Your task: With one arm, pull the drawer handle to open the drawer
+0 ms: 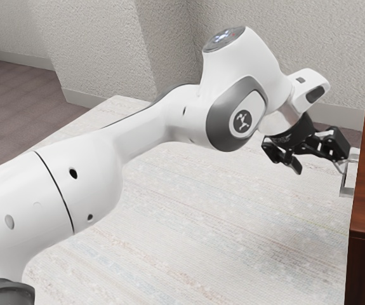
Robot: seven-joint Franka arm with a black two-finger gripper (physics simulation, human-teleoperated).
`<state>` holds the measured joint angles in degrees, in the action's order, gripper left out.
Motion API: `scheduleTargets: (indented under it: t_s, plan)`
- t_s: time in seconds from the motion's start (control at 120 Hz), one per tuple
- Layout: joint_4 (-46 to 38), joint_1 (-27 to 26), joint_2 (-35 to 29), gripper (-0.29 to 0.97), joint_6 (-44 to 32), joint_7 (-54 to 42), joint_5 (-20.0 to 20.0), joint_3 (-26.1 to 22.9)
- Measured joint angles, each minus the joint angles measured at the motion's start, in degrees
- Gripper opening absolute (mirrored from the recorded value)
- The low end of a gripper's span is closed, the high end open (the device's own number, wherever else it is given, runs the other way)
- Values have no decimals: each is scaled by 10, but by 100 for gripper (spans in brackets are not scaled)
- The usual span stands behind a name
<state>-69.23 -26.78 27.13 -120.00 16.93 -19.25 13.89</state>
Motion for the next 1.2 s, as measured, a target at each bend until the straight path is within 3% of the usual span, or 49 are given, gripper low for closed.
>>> scheduleTargets:
  t_s: [0.775,1.2]
  plan:
    - [-12,-2,0,35,-7,8,1,-11]
    - [-91,4,-55,29,-19,12,3,-9]
